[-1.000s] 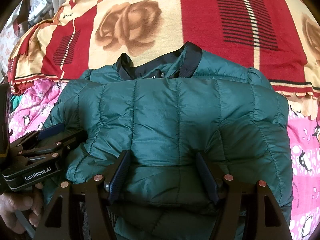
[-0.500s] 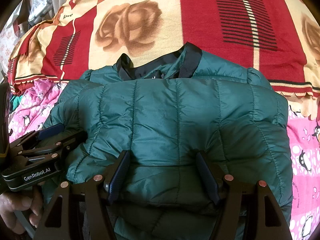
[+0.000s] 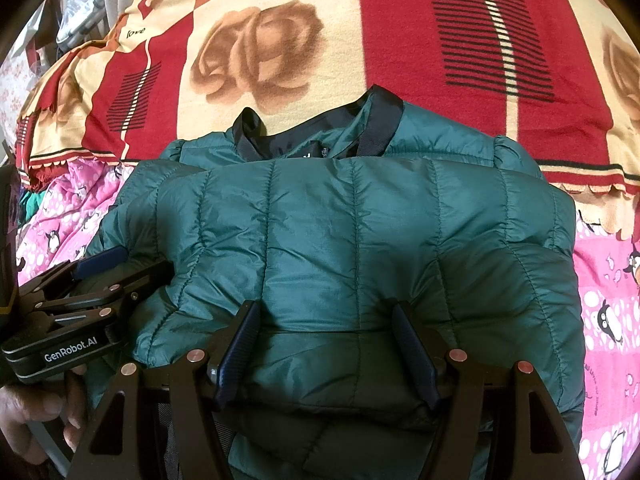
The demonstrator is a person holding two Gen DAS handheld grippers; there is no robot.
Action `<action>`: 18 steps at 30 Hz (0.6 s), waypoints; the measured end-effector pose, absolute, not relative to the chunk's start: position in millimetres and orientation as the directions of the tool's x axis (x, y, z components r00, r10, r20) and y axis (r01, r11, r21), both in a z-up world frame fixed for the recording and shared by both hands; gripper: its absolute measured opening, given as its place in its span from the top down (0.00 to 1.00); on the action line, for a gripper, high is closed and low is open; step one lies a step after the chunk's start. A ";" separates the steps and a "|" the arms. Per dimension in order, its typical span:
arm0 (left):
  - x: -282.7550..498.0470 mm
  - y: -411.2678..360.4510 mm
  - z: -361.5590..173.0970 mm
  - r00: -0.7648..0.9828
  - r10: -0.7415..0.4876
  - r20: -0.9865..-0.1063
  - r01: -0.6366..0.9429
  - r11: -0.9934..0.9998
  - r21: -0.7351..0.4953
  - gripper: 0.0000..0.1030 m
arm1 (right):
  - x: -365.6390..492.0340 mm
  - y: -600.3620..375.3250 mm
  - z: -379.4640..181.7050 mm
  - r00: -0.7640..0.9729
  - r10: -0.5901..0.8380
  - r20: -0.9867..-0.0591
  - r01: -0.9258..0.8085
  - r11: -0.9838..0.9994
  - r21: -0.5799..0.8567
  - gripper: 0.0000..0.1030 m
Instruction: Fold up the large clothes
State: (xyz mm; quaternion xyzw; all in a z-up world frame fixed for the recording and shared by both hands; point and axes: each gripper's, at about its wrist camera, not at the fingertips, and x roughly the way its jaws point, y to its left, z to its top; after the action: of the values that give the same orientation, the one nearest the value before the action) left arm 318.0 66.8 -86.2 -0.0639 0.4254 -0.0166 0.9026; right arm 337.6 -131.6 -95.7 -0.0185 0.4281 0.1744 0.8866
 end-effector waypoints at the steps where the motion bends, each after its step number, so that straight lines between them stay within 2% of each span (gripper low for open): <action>1: 318.0 66.6 -86.0 0.638 -0.084 -0.766 -0.024 0.991 -0.129 0.19 | 337.6 -131.6 -95.7 0.573 0.293 -0.765 -0.325 0.938 0.116 0.36; 8: 308.3 77.9 -61.0 0.693 -0.137 -0.708 -0.023 0.977 -0.211 0.19 | 327.9 -146.1 -67.6 0.648 0.311 -0.695 -0.299 0.943 0.143 0.36; 11: 300.9 84.2 -47.0 0.720 -0.123 -0.683 -0.039 0.975 -0.217 0.19 | 322.3 -157.1 -50.9 0.680 0.309 -0.664 -0.279 0.948 0.155 0.36; 14: 297.3 90.2 -42.2 0.702 -0.114 -0.703 -0.058 0.975 -0.216 0.19 | 315.7 -166.8 -42.8 0.686 0.289 -0.667 -0.248 0.956 0.159 0.36; 18: 278.0 97.2 -32.5 0.705 -0.086 -0.704 -0.077 0.977 -0.197 0.19 | 301.4 -179.1 -43.8 0.649 0.255 -0.717 -0.200 0.966 0.162 0.36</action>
State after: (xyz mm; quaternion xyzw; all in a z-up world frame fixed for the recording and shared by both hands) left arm 278.0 97.2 -32.5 -0.1062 0.3844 -0.0026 0.9171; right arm 301.4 -179.1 -43.8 0.0341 0.4000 0.1254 0.9073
